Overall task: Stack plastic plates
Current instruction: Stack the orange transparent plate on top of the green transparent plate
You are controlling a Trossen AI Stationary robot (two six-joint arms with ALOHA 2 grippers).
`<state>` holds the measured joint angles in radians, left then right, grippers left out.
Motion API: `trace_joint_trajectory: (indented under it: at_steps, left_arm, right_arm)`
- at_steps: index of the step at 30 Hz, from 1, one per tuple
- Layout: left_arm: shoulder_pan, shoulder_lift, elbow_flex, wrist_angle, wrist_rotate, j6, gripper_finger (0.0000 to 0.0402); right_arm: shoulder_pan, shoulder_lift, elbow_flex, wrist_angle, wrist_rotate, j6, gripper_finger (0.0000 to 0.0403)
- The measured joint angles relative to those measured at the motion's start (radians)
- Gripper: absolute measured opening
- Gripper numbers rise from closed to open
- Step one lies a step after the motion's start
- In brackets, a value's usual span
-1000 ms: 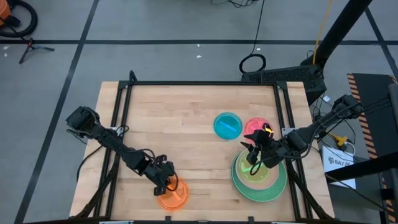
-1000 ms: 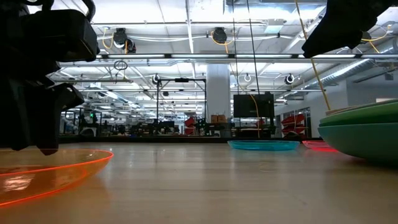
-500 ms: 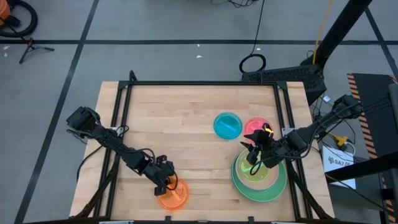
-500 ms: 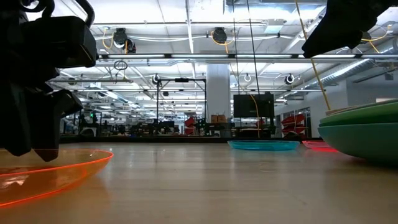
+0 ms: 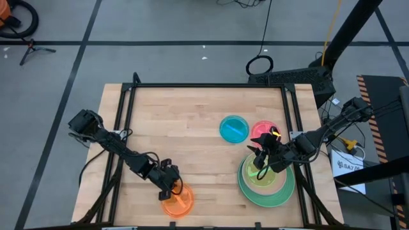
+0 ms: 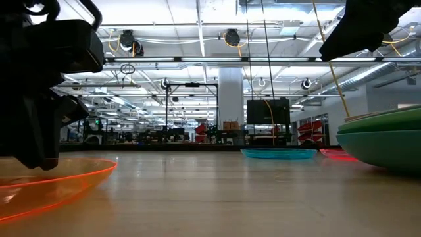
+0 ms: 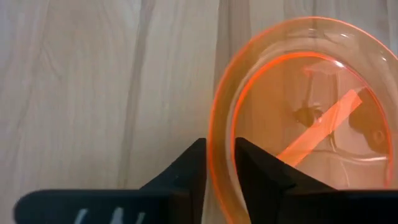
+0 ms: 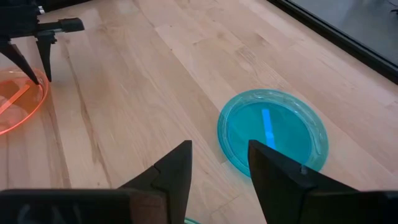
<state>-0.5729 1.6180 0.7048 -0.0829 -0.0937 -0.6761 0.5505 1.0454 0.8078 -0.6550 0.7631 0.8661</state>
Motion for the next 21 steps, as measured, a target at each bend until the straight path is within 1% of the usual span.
trace_joint_trajectory:
  at_steps: [10, 16, 21]
  left_arm:
    - [0.024, -0.003, 0.0, 0.003, 0.015, 0.024, 0.0011]
    - [0.026, -0.004, 0.0, 0.004, 0.016, 0.027, 0.0006]
    - [0.044, -0.048, 0.0, -0.019, 0.003, 0.058, 0.0005]
  right_arm:
    - [0.0, 0.0, 0.0, 0.0, 0.0, 0.0, 0.015]
    - [0.0, 0.0, 0.0, 0.0, 0.0, -0.014, 0.015]
    - [0.0, 0.0, 0.0, 0.001, 0.0, -0.014, 0.0151]
